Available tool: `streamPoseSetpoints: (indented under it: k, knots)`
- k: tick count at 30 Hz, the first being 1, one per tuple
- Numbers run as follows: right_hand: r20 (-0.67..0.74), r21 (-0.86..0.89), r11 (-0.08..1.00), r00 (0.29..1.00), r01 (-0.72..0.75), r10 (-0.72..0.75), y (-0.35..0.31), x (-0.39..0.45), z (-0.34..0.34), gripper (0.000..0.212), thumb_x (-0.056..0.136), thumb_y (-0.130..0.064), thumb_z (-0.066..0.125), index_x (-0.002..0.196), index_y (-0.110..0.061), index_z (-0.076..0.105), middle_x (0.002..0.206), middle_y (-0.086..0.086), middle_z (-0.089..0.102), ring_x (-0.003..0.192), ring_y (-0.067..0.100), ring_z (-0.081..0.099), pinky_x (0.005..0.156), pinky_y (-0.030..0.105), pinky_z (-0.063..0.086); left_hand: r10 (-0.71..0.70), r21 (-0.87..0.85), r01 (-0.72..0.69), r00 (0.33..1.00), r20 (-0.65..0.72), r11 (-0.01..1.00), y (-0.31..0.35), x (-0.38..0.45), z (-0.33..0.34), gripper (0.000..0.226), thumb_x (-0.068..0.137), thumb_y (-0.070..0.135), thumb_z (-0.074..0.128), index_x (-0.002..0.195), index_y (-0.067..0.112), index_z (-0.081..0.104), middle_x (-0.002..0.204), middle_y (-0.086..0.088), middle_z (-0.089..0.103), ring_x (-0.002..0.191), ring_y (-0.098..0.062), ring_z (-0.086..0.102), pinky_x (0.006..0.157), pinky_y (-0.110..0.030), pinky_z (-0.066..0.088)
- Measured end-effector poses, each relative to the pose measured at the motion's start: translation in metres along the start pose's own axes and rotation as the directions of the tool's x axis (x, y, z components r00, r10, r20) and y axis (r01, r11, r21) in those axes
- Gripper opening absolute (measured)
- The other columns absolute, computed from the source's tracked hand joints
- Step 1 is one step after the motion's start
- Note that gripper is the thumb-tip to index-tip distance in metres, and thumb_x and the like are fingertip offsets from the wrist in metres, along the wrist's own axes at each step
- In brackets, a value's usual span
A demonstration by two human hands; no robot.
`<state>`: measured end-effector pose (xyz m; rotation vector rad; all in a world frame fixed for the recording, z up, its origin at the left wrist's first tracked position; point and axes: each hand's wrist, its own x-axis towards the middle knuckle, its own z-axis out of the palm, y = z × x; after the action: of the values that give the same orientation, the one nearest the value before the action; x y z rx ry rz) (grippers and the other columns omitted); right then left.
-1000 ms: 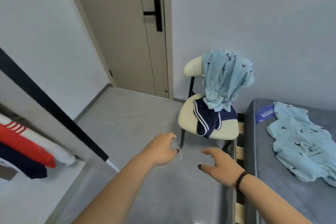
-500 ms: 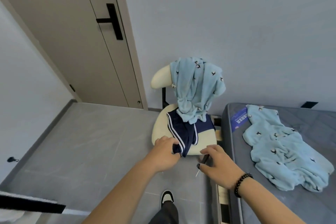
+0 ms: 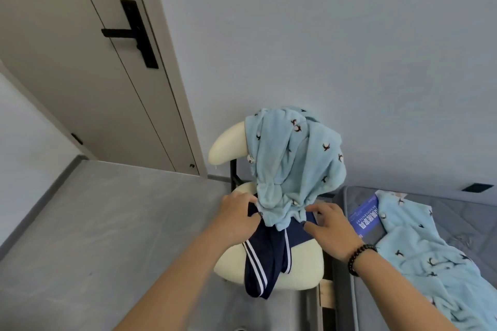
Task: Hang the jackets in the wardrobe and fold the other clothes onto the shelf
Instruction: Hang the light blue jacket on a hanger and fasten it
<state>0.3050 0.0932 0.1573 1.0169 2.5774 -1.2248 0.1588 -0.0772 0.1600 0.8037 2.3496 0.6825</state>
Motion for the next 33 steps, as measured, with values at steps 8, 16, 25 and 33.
streamPoseSetpoints:
  k: [8,16,25,33]
  knots:
    - [-0.112,0.153,0.967,0.969,-0.202,0.22,0.018,0.108,-0.06,0.064,0.085,-0.023,0.064,0.14,-0.01,0.034,0.143,0.012,0.026,0.105,0.022,0.048,0.086,0.029,0.039,-0.028,-0.05,0.03,0.999,0.037,0.998,0.044,0.083,0.004,0.044,0.097,0.031,0.053,0.139,0.022,0.046,0.148,-0.001,0.035,0.14,-0.018,0.024,0.115,-0.032,0.026]
    - [-0.065,0.239,0.942,0.964,-0.236,0.258,0.043,0.232,-0.114,0.073,0.086,-0.018,0.066,0.144,-0.003,0.026,0.144,0.017,0.03,0.125,0.033,0.04,0.092,0.035,0.039,-0.112,-0.09,0.116,0.993,0.041,0.989,0.103,0.164,0.017,0.042,0.096,0.027,0.053,0.137,0.024,0.045,0.142,0.001,0.037,0.134,-0.016,0.032,0.108,-0.026,0.031]
    - [0.014,0.275,0.929,0.967,-0.248,0.254,0.073,0.331,-0.134,0.102,0.077,-0.034,0.078,0.151,-0.011,0.012,0.149,0.014,0.028,0.13,0.033,0.039,0.095,0.042,0.042,-0.166,-0.092,0.168,0.986,0.032,0.981,0.14,0.235,0.032,0.048,0.097,0.029,0.052,0.142,0.022,0.039,0.144,0.004,0.036,0.134,-0.011,0.032,0.105,-0.019,0.025]
    - [0.162,0.058,0.981,0.971,-0.186,0.175,0.082,0.365,-0.141,0.058,0.083,-0.013,0.061,0.138,-0.012,0.042,0.108,0.01,0.057,0.082,0.022,0.056,0.065,0.027,0.047,-0.194,-0.122,0.196,0.981,0.024,0.973,0.147,0.266,0.029,0.047,0.094,0.026,0.055,0.137,0.019,0.038,0.13,0.005,0.04,0.119,-0.01,0.042,0.092,-0.02,0.033]
